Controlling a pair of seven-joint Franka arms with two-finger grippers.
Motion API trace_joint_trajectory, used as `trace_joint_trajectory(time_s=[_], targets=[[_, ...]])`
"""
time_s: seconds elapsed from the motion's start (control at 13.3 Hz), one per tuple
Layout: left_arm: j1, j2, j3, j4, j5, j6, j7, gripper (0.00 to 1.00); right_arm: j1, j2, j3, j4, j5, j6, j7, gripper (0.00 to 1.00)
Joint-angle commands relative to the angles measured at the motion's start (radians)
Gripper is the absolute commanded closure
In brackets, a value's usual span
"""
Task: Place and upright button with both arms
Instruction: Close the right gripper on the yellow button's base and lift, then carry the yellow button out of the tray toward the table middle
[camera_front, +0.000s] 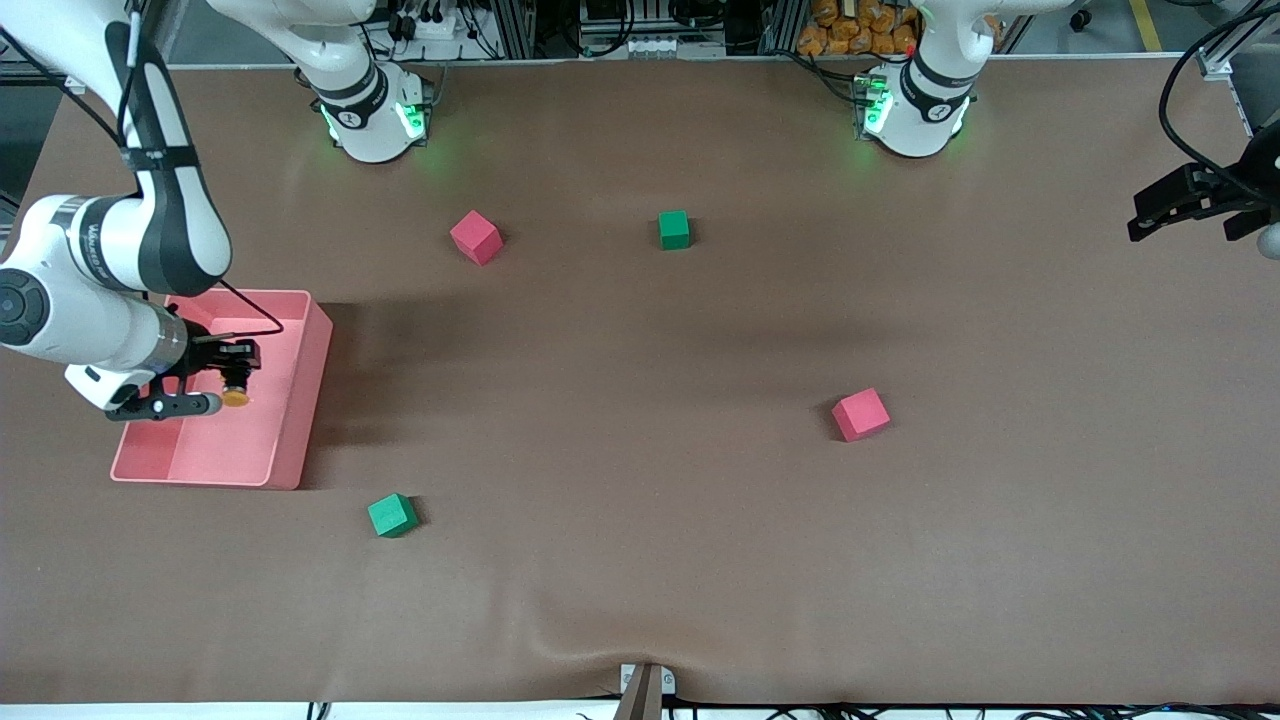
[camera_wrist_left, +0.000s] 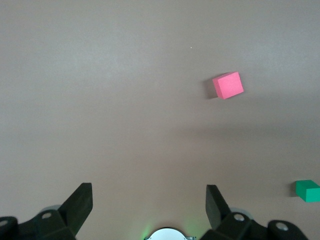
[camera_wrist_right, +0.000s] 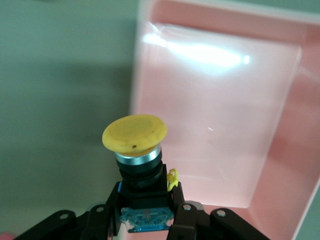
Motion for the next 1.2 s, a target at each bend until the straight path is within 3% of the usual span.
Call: trace_joint_trajectory(time_s=[0.0,0.37,0.82,1.12], targets=[[0.005,-0.007,-0.005,0.003,0.011,-0.009,0.015,0.0,0.093,0.021,-0.008,0.118,0.083,-0.09,0.004,0.9],[0.005,-0.006,-0.005,0.005,0.011,-0.009,0.015,0.0,0.279,0.137,-0.008,0.307,0.222,-0.14,0.105,0.95],[0.005,-0.007,-0.006,0.003,0.011,-0.007,0.013,0.0,0.521,0.419,-0.008,0.597,0.295,-0.153,0.456,0.98],[0.005,-0.006,-0.006,0.003,0.011,-0.009,0.015,0.0,0.609,0.499,0.017,0.646,0.334,-0.153,0.556,1.0]])
